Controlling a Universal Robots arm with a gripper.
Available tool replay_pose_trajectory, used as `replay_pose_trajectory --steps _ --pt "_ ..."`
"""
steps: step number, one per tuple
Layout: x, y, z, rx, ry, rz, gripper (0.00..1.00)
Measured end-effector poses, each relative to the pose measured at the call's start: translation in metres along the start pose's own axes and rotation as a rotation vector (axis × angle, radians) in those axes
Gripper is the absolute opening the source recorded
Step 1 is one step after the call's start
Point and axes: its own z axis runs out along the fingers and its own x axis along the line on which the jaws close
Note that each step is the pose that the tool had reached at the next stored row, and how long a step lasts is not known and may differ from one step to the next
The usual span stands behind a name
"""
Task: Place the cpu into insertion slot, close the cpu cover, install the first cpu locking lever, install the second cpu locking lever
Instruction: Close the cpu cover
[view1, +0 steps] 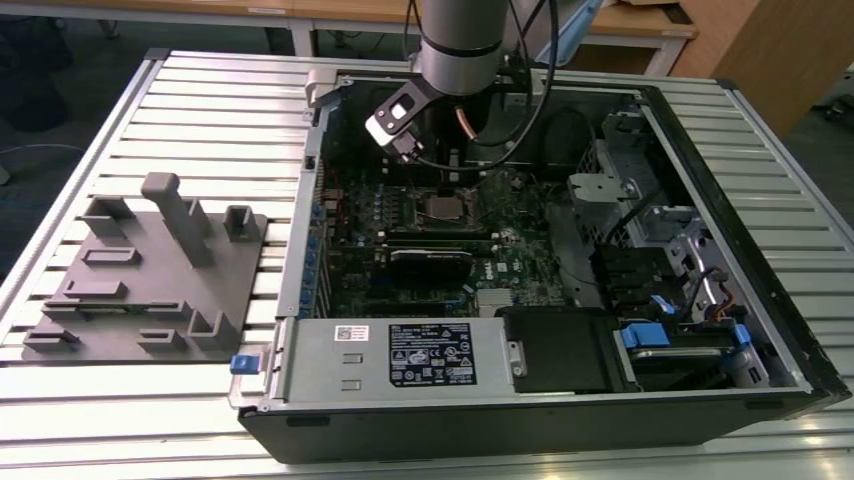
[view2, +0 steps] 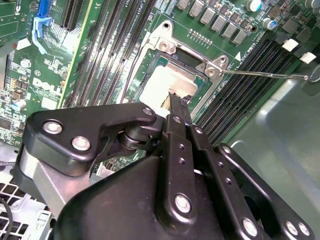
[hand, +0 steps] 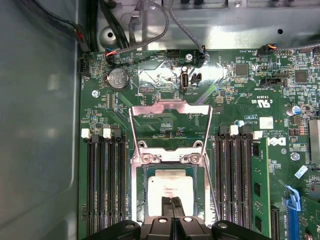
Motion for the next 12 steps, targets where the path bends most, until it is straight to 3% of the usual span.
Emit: replay_pose_trajectory --steps 12 --pt "0.0003 0.0003 -0.007 0.0001 -0.0001 0.0 0.1"
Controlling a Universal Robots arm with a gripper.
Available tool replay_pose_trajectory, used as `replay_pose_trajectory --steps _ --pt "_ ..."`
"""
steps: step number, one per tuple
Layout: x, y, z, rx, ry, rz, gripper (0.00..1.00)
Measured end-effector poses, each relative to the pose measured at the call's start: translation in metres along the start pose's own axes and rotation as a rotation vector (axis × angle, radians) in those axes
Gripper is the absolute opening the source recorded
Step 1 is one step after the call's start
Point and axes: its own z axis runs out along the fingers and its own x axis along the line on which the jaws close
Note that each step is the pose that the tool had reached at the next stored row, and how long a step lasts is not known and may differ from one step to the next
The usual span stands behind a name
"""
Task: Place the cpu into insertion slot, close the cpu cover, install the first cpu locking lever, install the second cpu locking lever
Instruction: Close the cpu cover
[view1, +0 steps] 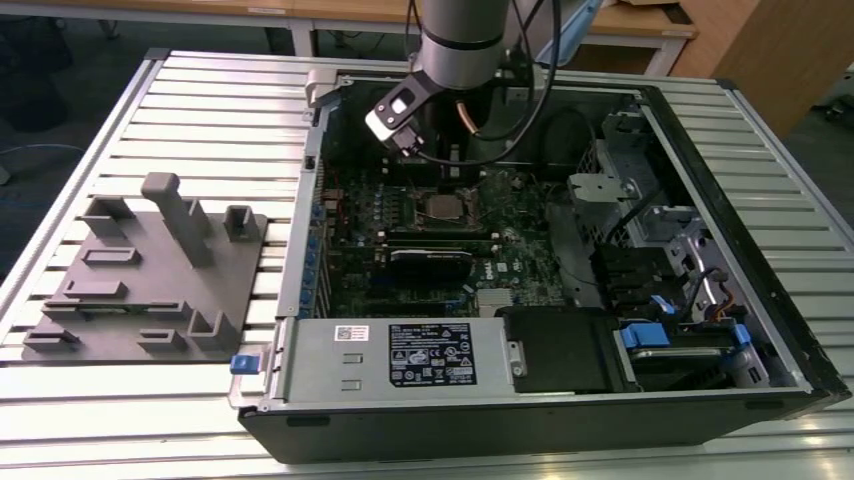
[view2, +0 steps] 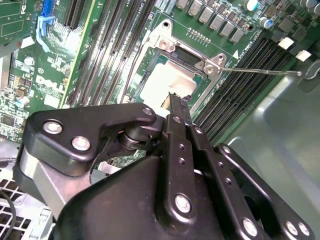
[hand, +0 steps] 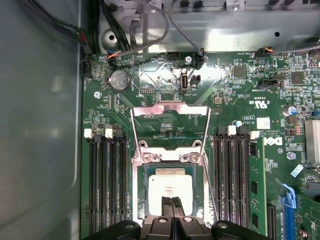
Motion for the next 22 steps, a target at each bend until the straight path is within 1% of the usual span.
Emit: replay_pose_trajectory --steps 9,17,22 --pt "0.0 0.0001 -0.0017 0.0001 -0.0003 0.0 0.1" --pt "0.0003 0.0003 -0.0059 0.0 0.0 0.0 0.1" --pt "0.0003 0.0003 -0.0061 -0.0001 0.0001 0.0 0.1"
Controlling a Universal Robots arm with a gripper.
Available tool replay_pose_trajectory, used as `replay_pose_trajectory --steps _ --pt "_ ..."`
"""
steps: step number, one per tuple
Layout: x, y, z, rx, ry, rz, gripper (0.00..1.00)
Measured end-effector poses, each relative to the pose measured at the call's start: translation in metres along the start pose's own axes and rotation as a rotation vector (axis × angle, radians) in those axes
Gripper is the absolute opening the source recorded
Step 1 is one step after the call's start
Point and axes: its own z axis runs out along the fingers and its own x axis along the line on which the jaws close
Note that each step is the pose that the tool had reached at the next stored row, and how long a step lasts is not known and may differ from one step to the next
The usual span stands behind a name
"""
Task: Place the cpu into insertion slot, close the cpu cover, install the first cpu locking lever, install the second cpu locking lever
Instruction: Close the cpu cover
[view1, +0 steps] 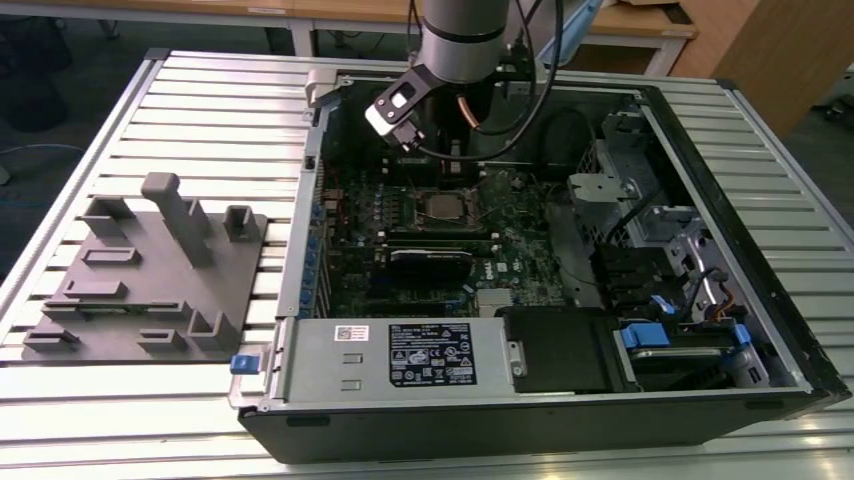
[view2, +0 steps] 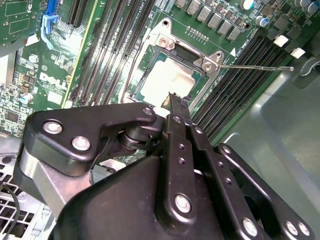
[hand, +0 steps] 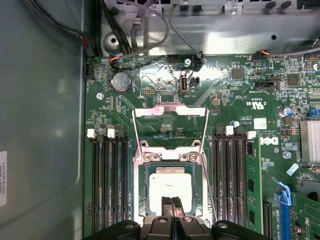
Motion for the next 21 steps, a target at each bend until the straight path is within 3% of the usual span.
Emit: replay_pose_trajectory --steps 21 --pt "0.0003 0.0003 -0.0073 0.0001 0.0001 0.0 0.1"
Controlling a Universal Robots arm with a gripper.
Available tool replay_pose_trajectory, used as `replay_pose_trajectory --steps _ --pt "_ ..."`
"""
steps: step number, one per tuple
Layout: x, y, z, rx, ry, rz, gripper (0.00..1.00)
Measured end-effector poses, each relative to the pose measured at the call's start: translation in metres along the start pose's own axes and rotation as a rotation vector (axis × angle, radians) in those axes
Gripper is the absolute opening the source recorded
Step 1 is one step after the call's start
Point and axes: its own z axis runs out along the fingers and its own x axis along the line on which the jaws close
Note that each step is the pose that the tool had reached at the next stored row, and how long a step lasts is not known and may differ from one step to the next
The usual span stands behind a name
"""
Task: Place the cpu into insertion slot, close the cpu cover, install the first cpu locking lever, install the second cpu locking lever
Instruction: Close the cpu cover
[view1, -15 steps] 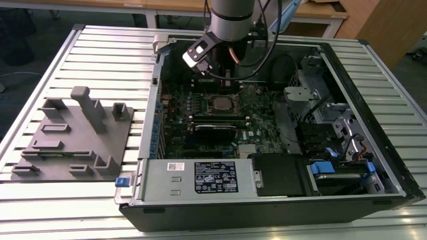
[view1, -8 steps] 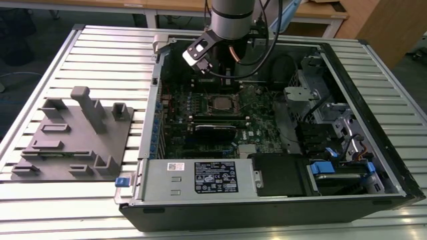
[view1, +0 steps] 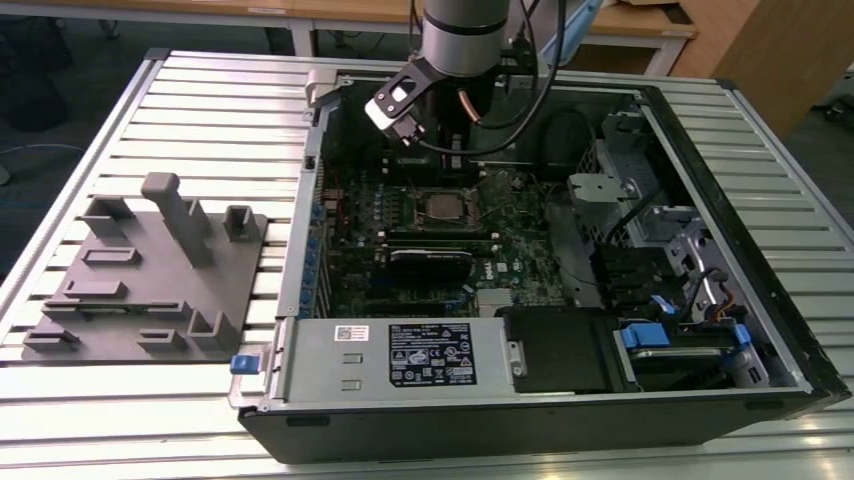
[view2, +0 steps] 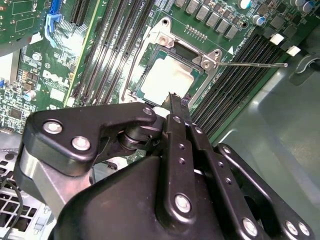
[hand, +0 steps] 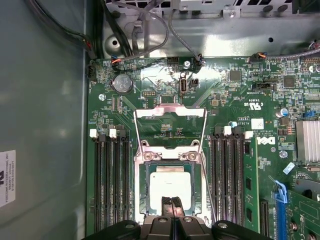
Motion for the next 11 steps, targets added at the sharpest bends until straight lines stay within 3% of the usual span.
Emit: replay_pose_trajectory --steps 11 --pt "0.0005 0.0005 -0.0113 -0.0001 0.0001 0.0 0.1"
